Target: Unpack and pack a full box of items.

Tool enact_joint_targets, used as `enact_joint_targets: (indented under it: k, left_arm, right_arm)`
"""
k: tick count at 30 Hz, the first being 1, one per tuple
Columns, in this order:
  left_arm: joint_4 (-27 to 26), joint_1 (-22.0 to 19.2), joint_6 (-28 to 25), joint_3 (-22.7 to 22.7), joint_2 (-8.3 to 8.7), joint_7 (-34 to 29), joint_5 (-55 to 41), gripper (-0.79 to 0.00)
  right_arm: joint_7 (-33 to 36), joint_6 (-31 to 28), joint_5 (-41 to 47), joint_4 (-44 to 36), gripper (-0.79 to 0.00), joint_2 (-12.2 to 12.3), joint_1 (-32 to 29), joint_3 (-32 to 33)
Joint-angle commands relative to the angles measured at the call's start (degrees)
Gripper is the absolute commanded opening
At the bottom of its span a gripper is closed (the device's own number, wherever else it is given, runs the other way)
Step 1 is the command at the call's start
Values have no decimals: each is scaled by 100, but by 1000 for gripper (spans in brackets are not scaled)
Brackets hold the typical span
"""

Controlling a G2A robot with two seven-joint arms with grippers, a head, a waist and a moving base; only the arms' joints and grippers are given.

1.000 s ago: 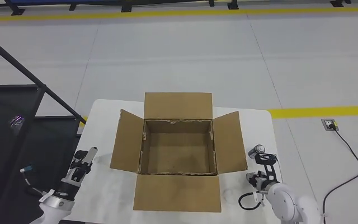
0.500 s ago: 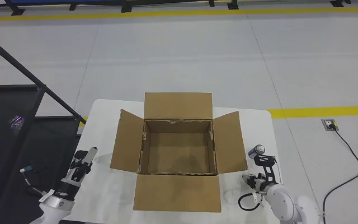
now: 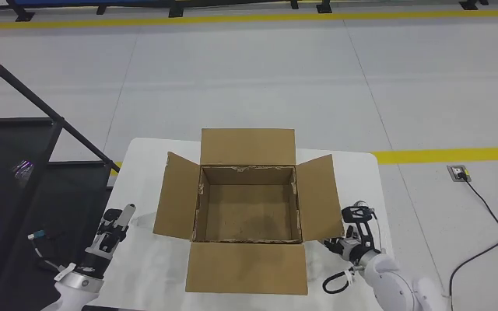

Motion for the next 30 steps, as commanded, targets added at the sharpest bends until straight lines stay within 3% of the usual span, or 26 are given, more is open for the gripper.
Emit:
enact_joint_targets:
  k: [1, 15, 19, 23, 30]
  left_arm:
    - [0, 0, 0, 0, 0, 0, 0, 0]
    - [0, 0, 0, 0, 0, 0, 0, 0]
    - [0, 0, 0, 0, 0, 0, 0, 0]
    - [0, 0, 0, 0, 0, 0, 0, 0]
    - [0, 0, 0, 0, 0, 0, 0, 0]
  right_arm:
    - [-92, -105, 82, 77, 0, -6, 98, -168]
    - [-231, -139, 143, 140, 0, 21, 290, -591]
    - [-222, 338, -346, -264, 0, 65, -37, -372]
    - [310, 956, -823, -481, 0, 109, -290, -88]
    - [666, 1123, -798, -247, 0, 152, -201, 206]
